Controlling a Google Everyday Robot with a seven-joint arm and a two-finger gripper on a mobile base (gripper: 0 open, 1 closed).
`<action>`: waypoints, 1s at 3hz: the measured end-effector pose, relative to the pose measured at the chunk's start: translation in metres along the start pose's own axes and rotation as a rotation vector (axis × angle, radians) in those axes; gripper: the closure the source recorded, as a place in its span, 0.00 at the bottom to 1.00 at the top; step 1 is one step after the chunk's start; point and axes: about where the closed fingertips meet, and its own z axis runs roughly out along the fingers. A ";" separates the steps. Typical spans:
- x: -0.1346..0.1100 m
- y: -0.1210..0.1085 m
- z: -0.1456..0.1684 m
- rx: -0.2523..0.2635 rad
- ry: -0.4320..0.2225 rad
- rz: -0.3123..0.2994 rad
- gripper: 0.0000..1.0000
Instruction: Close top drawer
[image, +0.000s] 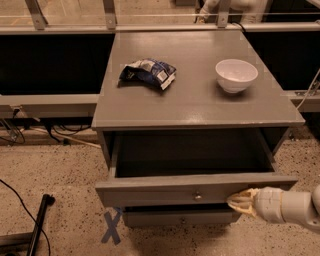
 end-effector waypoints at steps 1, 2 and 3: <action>-0.012 -0.040 0.014 0.015 -0.024 -0.030 1.00; -0.020 -0.078 0.023 0.025 -0.026 -0.060 1.00; -0.018 -0.110 0.031 0.025 -0.025 -0.065 1.00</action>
Offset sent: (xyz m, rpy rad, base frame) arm 0.1316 -0.0051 0.0330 -0.0223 -0.1056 0.0316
